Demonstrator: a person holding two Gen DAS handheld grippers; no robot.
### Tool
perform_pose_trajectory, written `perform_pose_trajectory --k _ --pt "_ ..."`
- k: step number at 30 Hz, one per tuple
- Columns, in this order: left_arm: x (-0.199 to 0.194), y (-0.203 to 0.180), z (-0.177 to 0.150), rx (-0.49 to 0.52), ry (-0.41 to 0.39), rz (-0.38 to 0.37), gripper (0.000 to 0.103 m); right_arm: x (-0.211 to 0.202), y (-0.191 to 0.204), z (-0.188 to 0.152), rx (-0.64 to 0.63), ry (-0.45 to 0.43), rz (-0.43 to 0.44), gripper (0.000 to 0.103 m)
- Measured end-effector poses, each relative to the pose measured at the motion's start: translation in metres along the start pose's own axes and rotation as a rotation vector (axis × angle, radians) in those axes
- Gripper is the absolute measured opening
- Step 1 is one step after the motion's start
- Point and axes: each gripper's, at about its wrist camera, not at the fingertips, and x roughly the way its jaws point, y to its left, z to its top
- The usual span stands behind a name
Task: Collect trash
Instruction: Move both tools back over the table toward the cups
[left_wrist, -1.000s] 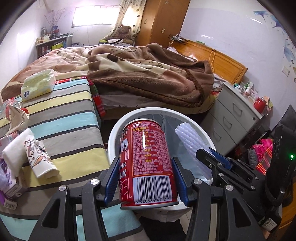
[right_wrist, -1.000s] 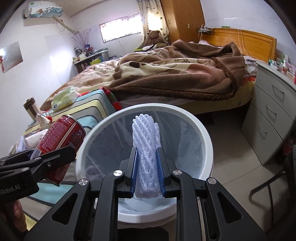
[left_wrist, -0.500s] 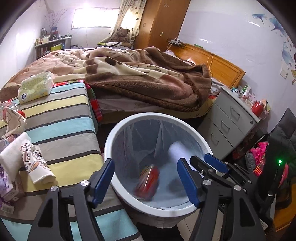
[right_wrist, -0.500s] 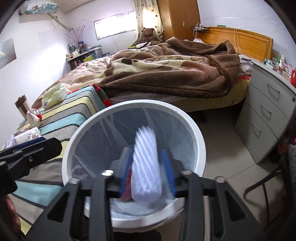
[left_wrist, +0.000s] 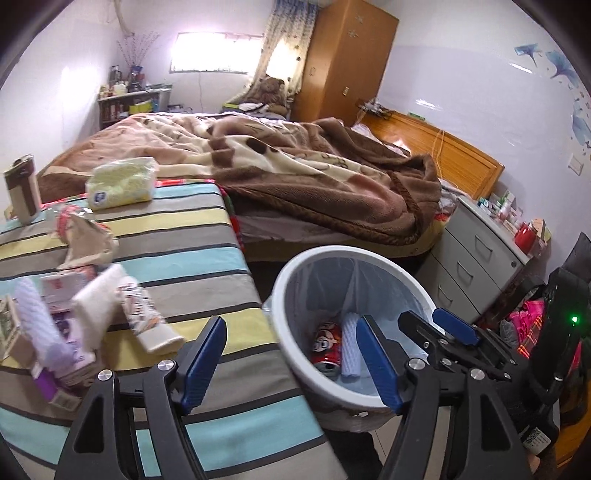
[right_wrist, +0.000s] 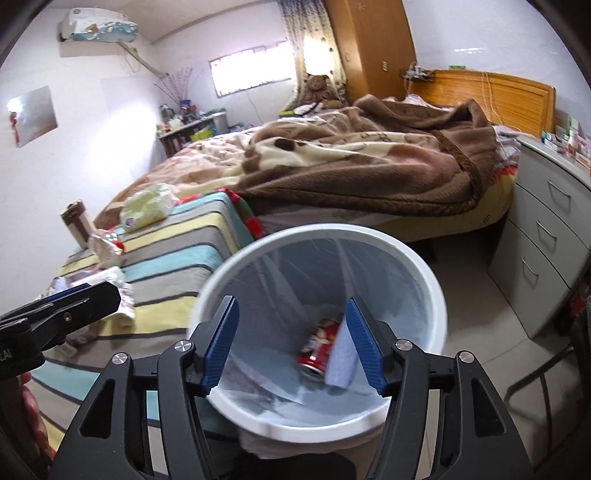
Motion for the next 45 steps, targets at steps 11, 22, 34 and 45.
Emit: perform_pose_trajectory --k 11,22,34,45 --pt "-0.039 0.058 -0.014 -0.066 -0.044 0.098 0.073 0.002 0.042 0.0 -0.047 -0.027 0.112 0.071" --pt "-0.065 0.135 -0.026 -0.183 -0.064 0.211 0.073 0.019 0.086 0.001 -0.117 0.004 0.177 0.072" --pt "-0.082 0.226 -0.038 -0.312 -0.074 0.371 0.073 0.055 0.135 -0.004 -0.236 0.113 0.231 0.072" --pt "-0.09 0.294 -0.051 -0.401 -0.062 0.463 0.075 0.081 0.164 -0.006 -0.313 0.194 0.207 0.072"
